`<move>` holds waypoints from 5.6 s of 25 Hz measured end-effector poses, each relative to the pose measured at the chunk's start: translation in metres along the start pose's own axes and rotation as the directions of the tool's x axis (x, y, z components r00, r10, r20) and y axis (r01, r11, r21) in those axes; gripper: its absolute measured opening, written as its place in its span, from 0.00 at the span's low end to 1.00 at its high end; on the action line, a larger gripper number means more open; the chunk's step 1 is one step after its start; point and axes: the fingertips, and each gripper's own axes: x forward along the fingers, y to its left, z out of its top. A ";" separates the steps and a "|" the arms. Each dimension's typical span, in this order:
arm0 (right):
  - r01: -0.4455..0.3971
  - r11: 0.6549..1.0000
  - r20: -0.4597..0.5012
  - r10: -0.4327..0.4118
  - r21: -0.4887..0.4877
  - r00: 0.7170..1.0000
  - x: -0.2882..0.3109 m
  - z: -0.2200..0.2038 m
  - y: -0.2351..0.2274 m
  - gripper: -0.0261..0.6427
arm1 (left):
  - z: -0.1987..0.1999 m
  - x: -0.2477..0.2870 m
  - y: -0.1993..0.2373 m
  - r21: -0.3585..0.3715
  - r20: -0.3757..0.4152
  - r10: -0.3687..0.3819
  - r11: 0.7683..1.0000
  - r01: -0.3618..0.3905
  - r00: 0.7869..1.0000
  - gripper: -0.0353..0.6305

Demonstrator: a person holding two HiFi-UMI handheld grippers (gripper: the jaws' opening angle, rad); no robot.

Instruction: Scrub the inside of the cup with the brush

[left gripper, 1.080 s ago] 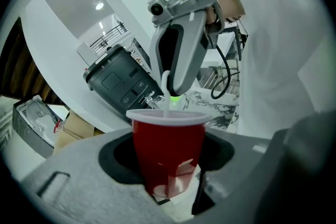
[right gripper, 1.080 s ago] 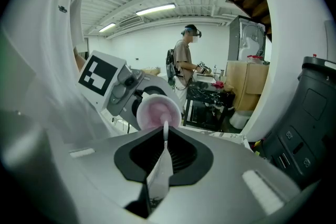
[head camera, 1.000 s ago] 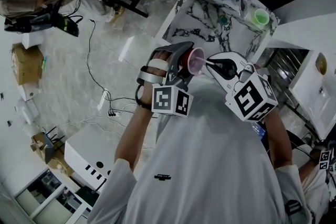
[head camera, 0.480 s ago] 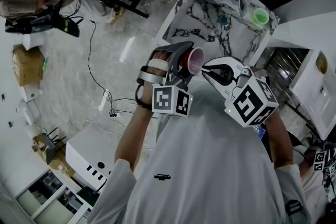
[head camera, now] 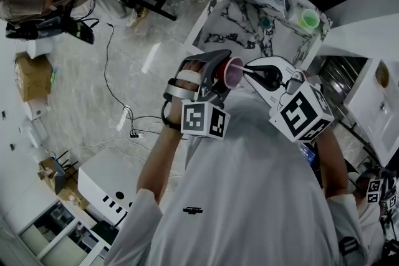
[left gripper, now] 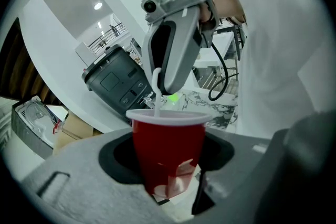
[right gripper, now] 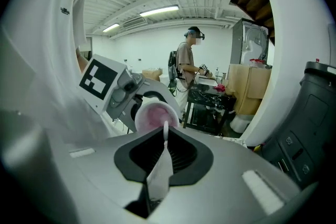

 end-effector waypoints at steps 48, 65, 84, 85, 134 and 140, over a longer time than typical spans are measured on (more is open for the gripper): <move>-0.067 0.995 -0.104 0.074 0.068 0.992 -0.034 -0.030 0.020 0.08 | 0.007 0.004 0.007 0.026 0.009 0.004 1.000 -0.005 1.000 0.44; -0.008 0.999 -0.067 0.006 -0.031 0.998 -0.039 -0.006 -0.010 0.08 | 0.010 0.006 0.000 0.047 0.005 0.013 0.999 -0.013 1.000 0.44; -0.094 0.989 -0.024 0.097 0.111 0.995 -0.037 -0.023 0.029 0.08 | 0.005 0.004 0.010 -0.038 0.016 0.036 0.999 -0.035 0.999 0.44; -0.104 0.988 -0.016 0.106 0.111 0.994 -0.038 -0.019 0.030 0.08 | 0.006 0.005 0.009 -0.050 0.020 0.035 0.998 -0.034 0.999 0.44; 0.377 0.795 0.184 -0.509 0.474 0.841 -0.069 -0.055 -0.055 0.08 | 0.057 -0.019 0.041 -0.624 0.345 0.180 0.777 0.082 0.921 0.44; 0.371 0.791 0.182 -0.507 0.487 0.843 -0.065 -0.057 -0.054 0.08 | 0.053 -0.018 0.039 -0.652 0.337 0.189 0.754 0.083 0.923 0.44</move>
